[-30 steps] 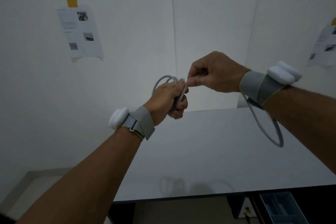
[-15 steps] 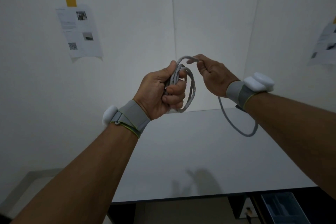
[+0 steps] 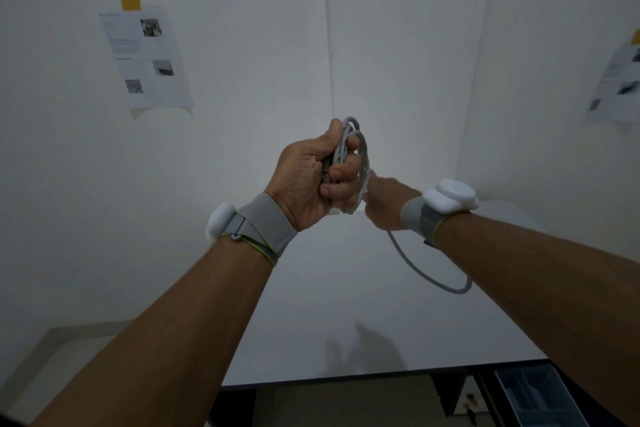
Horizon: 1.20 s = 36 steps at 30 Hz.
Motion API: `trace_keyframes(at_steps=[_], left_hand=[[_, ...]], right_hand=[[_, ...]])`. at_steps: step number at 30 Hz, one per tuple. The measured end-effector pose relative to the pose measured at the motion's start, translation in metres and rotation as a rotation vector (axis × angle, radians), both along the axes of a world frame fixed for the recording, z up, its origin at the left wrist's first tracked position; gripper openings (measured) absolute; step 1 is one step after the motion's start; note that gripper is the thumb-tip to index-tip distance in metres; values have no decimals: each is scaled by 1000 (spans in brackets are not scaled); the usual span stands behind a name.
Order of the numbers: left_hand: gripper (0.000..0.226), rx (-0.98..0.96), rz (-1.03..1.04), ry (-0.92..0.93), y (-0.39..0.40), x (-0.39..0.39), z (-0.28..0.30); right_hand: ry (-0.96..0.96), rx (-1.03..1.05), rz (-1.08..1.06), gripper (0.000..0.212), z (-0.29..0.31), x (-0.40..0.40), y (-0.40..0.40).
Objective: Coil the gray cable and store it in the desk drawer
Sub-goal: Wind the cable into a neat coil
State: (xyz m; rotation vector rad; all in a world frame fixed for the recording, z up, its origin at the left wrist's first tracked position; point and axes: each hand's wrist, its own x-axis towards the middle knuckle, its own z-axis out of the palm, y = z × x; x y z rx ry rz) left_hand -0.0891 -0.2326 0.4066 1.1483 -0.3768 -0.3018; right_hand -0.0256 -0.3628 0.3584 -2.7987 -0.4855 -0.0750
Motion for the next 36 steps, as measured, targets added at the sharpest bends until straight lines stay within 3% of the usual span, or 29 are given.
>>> trace_keyframes(at_steps=[4,6,13,17,20,23,30,36], left_hand=[[40,68,-78,6,-1,-7,5],[39,75,-83,-13,-3,-9,7],[40,-4,-37,-68,-10,-2,18],[40,-4,97,-62,-9,6,15],[39,-21,225,-44,-8,12,12],[35,-6,383,-30,-10,21,9],[28,121,610,-43,4,39,4],[34,299,649,-112,15,38,-4]], right_hand=[[-94,202,-119,28,17,15,-16],[-113,194,-146,27,22,17,-24],[64,-86,63,37,-7,-15,-5],[121,-239,125,45,-14,-25,0],[48,-427,144,46,-10,-32,-4],[-141,-525,176,34,-5,-38,-7],[-274,-490,366,30,21,-45,-6],[-326,-233,442,17,57,-32,-10]])
